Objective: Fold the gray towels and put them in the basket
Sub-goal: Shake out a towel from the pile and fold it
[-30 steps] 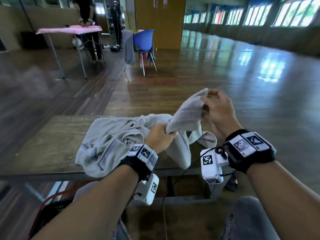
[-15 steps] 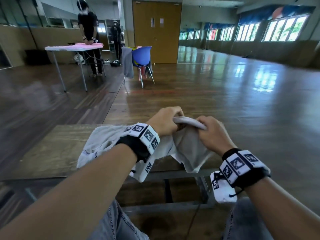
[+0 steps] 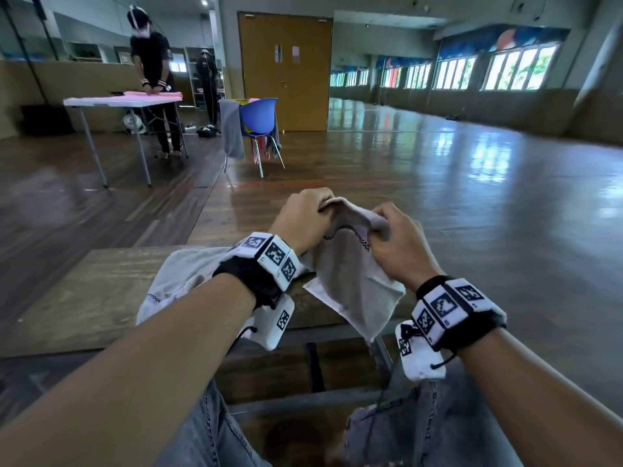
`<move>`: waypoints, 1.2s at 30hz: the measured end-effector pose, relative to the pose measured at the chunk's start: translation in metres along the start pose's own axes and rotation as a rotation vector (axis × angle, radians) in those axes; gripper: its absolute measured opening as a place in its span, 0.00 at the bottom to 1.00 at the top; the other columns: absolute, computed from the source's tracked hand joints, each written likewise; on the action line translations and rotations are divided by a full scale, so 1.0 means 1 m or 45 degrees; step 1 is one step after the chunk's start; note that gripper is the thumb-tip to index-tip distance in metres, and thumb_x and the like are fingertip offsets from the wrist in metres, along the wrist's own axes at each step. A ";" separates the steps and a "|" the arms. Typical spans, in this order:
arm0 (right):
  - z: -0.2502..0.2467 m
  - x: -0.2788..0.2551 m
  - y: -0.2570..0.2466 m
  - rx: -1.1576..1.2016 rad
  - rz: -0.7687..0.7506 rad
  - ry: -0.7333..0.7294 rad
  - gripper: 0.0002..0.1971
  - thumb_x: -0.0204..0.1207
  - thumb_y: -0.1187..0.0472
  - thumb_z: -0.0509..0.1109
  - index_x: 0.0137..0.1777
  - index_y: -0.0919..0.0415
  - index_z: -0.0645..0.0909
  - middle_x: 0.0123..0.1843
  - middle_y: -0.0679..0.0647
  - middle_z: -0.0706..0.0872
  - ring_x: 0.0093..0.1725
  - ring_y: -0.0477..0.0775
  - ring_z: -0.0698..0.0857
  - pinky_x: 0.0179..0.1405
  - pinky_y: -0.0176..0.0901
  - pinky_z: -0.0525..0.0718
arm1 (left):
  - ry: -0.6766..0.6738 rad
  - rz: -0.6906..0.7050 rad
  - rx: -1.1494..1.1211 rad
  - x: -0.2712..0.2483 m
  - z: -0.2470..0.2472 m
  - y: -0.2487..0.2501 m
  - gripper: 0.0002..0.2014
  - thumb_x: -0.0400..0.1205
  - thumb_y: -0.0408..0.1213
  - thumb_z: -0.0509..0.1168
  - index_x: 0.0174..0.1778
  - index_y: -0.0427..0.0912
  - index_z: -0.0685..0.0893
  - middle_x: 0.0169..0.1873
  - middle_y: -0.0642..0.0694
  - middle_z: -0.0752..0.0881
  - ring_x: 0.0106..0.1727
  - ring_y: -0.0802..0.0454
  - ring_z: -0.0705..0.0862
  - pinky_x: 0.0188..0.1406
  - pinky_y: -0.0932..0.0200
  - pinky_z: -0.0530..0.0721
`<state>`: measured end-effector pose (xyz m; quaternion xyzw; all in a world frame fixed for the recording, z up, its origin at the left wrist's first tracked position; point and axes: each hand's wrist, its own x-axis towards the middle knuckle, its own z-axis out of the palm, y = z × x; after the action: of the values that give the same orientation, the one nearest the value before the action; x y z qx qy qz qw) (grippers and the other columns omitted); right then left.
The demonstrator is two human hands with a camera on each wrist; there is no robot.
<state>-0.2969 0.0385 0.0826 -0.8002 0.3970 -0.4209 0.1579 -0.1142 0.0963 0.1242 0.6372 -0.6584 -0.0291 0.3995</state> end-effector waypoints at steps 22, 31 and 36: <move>0.013 -0.014 -0.012 -0.406 -0.071 -0.087 0.10 0.81 0.54 0.60 0.52 0.55 0.61 0.30 0.49 0.74 0.31 0.64 0.76 0.32 0.52 0.75 | -0.050 -0.210 0.264 -0.010 0.003 -0.006 0.08 0.77 0.47 0.63 0.33 0.52 0.78 0.37 0.45 0.86 0.45 0.37 0.84 0.43 0.48 0.82; 0.001 0.001 0.009 -0.613 -0.150 -0.121 0.06 0.84 0.65 0.58 0.55 0.56 0.74 0.47 0.57 0.84 0.41 0.68 0.84 0.36 0.53 0.78 | -0.020 -0.200 0.385 -0.005 -0.012 -0.026 0.10 0.74 0.40 0.64 0.44 0.52 0.90 0.44 0.42 0.89 0.49 0.35 0.86 0.50 0.43 0.86; -0.006 0.004 0.030 -0.373 -0.135 0.110 0.09 0.83 0.68 0.62 0.54 0.55 0.80 0.50 0.53 0.86 0.46 0.59 0.83 0.44 0.55 0.84 | 0.263 -0.099 0.370 -0.005 -0.015 -0.047 0.12 0.77 0.33 0.65 0.49 0.48 0.91 0.44 0.40 0.90 0.49 0.35 0.85 0.45 0.45 0.83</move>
<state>-0.3155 0.0173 0.0710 -0.8156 0.4179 -0.4001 -0.0002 -0.0682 0.0987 0.1066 0.7128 -0.5862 0.1166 0.3671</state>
